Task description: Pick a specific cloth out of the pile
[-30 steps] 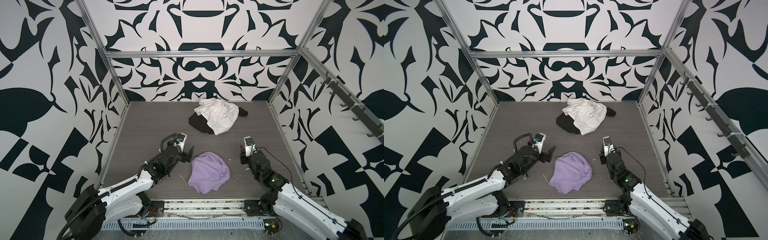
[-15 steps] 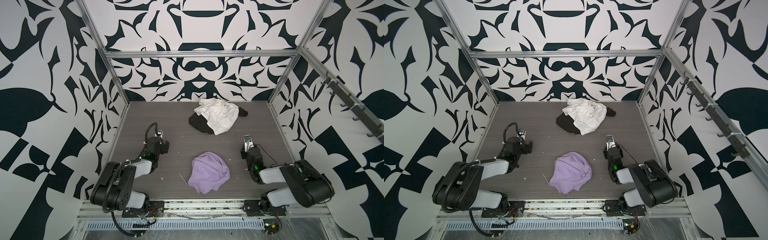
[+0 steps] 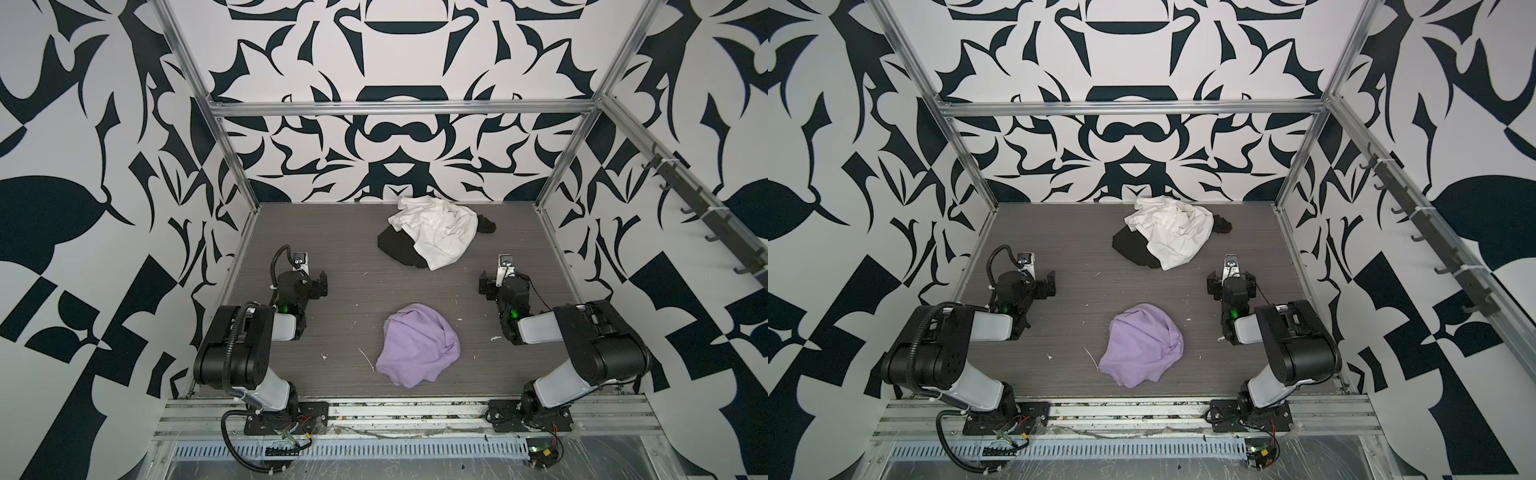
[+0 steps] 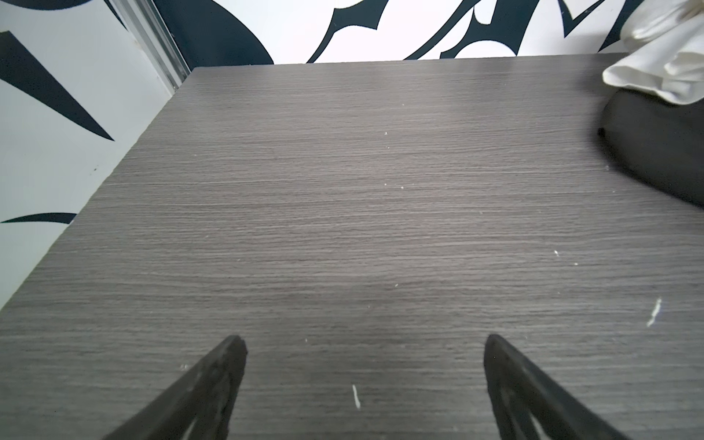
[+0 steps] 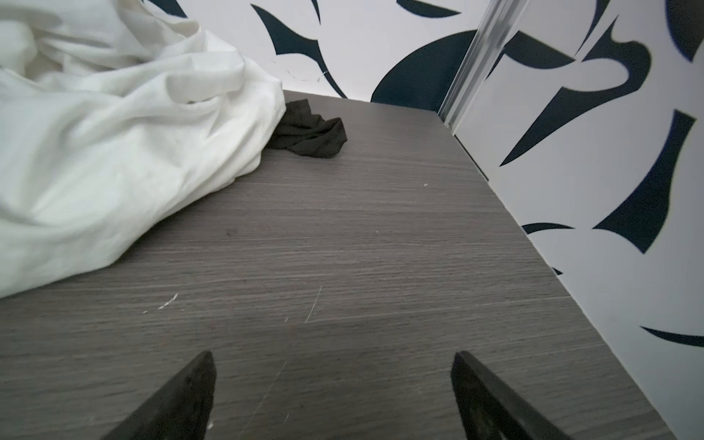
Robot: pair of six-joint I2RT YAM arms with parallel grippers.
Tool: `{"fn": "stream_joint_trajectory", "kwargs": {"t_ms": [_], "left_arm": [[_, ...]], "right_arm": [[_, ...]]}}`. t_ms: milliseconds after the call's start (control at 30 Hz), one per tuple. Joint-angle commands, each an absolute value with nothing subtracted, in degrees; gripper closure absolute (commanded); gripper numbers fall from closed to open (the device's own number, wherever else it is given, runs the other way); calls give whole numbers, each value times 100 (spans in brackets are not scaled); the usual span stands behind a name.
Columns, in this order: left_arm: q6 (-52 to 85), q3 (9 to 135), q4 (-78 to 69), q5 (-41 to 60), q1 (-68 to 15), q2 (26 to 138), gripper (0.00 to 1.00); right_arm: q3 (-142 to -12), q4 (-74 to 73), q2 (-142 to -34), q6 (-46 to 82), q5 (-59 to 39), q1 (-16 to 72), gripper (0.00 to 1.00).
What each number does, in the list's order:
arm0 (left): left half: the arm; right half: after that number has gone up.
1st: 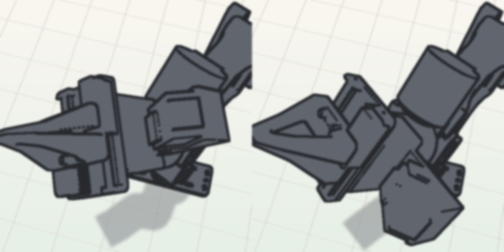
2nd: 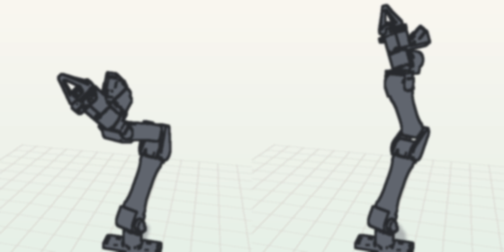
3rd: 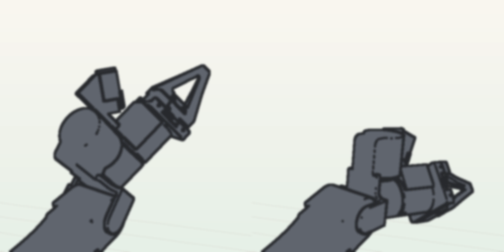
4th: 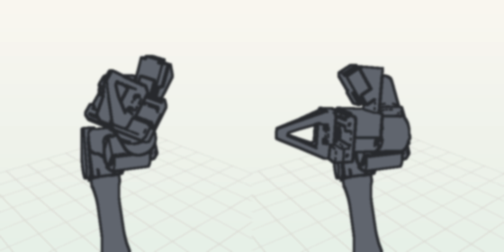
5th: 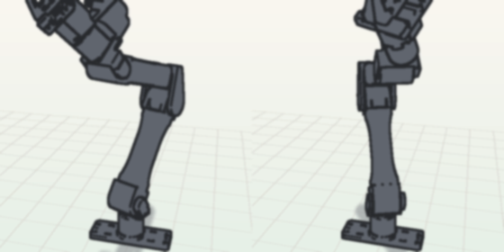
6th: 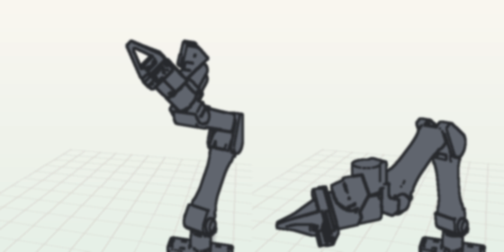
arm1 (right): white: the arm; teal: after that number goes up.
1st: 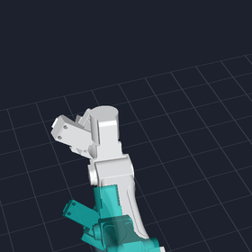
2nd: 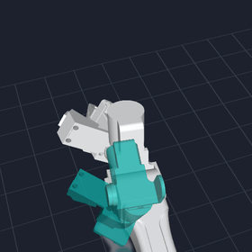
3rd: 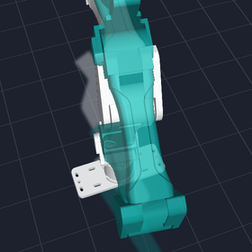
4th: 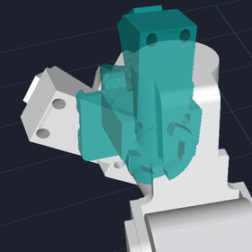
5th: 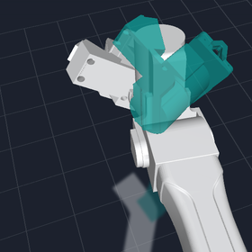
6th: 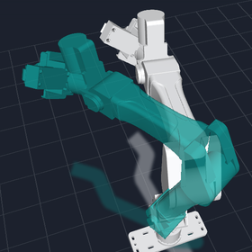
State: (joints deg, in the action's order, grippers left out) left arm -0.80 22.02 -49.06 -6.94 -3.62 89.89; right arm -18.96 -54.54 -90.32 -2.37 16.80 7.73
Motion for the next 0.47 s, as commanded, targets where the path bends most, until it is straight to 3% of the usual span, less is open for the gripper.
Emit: {"fn": "stream_joint_trajectory", "kwargs": {"t_ms": [0,433], "left_arm": [[0,2224,-5133,-587,-332,9016,0],[-7,2127,-5265,-580,-334,8951,1]], "right_arm": [[-2213,-4953,-8953,87,738,425,1],[-2068,-5166,-8916,-23,290,330,1]]}}
